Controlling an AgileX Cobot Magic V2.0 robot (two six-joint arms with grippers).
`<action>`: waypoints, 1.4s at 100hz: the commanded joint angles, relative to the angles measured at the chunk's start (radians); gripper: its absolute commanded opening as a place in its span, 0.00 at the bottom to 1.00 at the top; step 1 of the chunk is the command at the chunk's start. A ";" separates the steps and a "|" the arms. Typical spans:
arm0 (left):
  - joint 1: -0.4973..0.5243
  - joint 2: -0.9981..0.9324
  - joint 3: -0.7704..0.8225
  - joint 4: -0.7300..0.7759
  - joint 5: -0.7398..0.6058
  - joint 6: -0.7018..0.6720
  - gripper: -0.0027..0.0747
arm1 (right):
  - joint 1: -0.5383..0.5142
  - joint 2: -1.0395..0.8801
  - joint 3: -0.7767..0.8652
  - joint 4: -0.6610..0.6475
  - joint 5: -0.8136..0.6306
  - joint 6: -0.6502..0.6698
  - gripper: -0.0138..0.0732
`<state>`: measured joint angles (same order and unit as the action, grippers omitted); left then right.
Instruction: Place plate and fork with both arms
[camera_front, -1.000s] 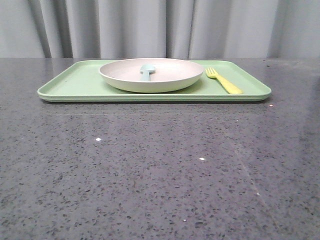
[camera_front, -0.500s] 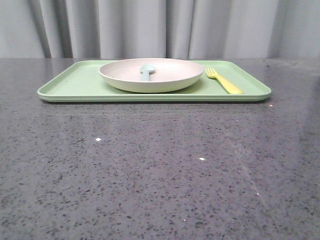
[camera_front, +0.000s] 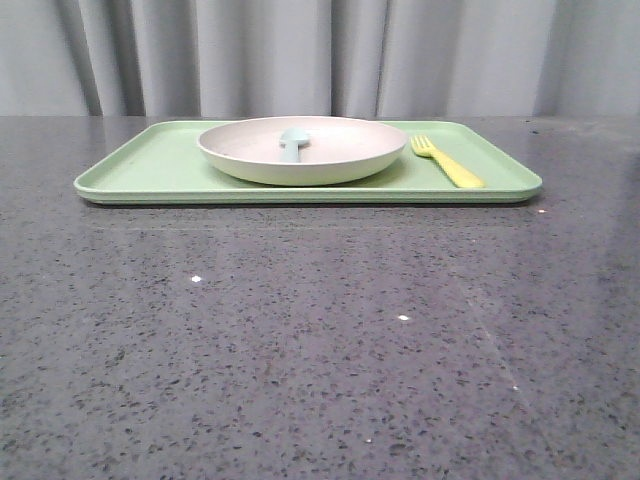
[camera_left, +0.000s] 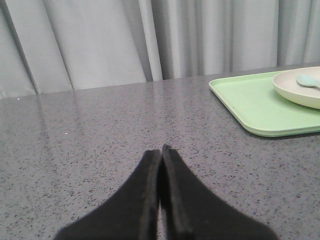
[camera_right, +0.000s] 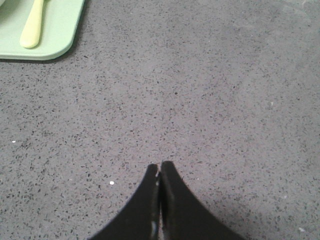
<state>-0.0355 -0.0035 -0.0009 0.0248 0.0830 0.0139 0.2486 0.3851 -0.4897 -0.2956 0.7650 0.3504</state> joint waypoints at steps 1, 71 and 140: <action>0.002 -0.031 0.013 0.001 -0.083 0.000 0.01 | -0.008 0.005 -0.025 -0.033 -0.062 -0.010 0.02; 0.002 -0.031 0.013 0.001 -0.083 0.000 0.01 | -0.008 -0.030 -0.016 -0.038 -0.120 -0.013 0.02; 0.002 -0.031 0.013 0.001 -0.083 0.000 0.01 | -0.154 -0.420 0.367 0.269 -0.510 -0.308 0.02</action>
<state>-0.0355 -0.0035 -0.0009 0.0248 0.0830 0.0160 0.1367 -0.0093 -0.1356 -0.1113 0.4273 0.1207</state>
